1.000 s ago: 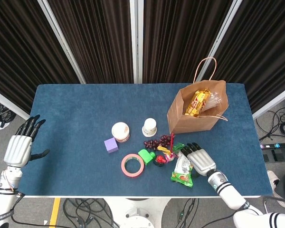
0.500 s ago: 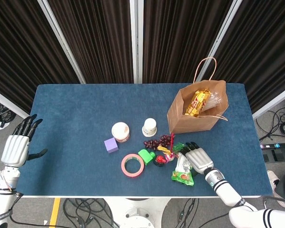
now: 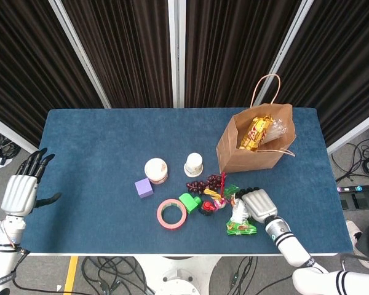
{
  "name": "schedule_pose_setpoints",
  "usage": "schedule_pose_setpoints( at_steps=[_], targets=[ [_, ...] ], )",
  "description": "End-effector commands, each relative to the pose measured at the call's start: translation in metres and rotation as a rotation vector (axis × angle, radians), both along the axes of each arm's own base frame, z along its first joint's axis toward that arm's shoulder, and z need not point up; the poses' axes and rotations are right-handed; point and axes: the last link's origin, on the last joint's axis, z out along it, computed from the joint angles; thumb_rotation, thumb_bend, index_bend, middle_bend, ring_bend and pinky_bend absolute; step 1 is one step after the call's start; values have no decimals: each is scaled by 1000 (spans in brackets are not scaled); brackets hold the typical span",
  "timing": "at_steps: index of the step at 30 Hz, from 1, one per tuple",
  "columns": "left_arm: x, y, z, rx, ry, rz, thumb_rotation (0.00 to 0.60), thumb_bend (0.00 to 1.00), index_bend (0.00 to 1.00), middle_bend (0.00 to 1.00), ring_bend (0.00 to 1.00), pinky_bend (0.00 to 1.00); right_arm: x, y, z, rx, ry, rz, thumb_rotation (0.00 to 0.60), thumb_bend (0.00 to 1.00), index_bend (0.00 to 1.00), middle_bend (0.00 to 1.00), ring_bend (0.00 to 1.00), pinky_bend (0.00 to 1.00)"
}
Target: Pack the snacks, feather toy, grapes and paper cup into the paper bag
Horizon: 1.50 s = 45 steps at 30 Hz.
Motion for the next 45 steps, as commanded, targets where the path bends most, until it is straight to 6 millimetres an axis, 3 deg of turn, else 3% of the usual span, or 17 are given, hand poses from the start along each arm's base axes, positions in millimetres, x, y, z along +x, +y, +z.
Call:
schedule_pose_setpoints(
  at_steps=[1, 9, 15, 21, 27, 33, 38, 41, 45],
  targets=[
    [0, 0, 0, 0, -2, -1, 600, 147, 161, 136, 51, 177, 2, 0, 2, -18, 2, 11, 600, 237, 635, 424, 312, 374],
    [1, 0, 0, -2, -8, -3, 600, 147, 161, 136, 52, 177, 10, 2, 23, -99, -21, 58, 600, 300, 710, 487, 384, 450],
    [3, 0, -1, -6, -9, -8, 600, 147, 161, 136, 52, 177, 20, 6, 54, -173, -60, 90, 600, 306, 715, 492, 387, 456],
    [6, 2, -1, -10, -6, -13, 600, 147, 161, 136, 52, 177, 63, 8, 103, -272, -180, 170, 600, 309, 715, 492, 387, 456],
    [8, 2, -1, -10, -1, -20, 600, 147, 161, 136, 52, 177, 129, 5, 155, -370, -324, 279, 600, 317, 716, 499, 394, 459],
    [10, 3, 1, -2, -6, -25, 600, 147, 161, 136, 52, 177, 185, -2, 165, -364, -434, 345, 600, 322, 717, 499, 394, 459],
    [10, 3, 3, 2, -3, -27, 600, 146, 161, 136, 51, 177, 222, -17, 172, -456, -419, 447, 600, 322, 719, 499, 394, 459],
    [8, 3, 5, 8, -7, -18, 600, 147, 161, 136, 52, 177, 234, -37, 181, -627, -317, 523, 600, 323, 720, 499, 394, 459],
    [7, 2, 6, 8, -8, -13, 600, 147, 161, 136, 52, 178, 233, -54, 187, -756, -274, 500, 600, 325, 720, 499, 394, 459]
  ],
)
